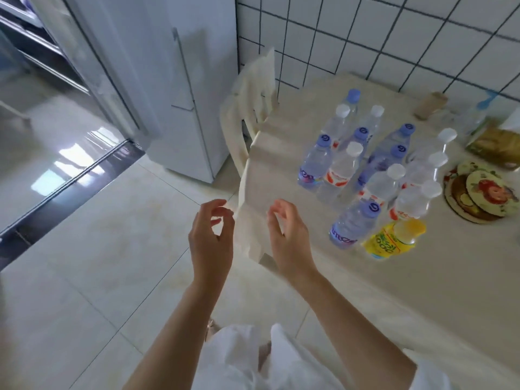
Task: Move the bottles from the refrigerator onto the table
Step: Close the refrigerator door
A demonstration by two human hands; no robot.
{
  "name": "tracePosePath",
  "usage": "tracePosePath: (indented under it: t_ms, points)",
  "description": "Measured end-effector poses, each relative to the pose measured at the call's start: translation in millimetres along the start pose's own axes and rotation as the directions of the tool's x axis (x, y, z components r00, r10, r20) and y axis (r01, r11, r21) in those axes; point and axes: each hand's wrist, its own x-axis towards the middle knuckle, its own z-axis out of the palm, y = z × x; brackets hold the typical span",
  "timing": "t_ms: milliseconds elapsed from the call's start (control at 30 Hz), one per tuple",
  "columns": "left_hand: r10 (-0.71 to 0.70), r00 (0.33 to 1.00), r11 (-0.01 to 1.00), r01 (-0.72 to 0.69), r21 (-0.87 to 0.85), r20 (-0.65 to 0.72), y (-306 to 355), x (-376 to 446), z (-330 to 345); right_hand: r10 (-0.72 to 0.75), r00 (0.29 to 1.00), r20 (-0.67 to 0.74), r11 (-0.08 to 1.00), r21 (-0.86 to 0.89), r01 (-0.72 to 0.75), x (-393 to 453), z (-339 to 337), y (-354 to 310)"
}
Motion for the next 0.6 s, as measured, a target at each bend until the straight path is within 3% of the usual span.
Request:
tracePosePath:
  t_ms: [267, 600]
  points:
    - [-0.02, 0.993, 0.999, 0.016, -0.03, -0.114, -28.9, 97.2, -67.3, -0.15, 0.988, 0.048, 0.985, 0.09, 0.145, 54.9, 61.9, -97.3]
    - [0.037, 0.999, 0.999, -0.036, 0.027, -0.037, -69.9, 199.4, -111.1, -0.24, 0.969, 0.05, 0.966, 0.112, 0.233, 122.8, 140.8, -178.9]
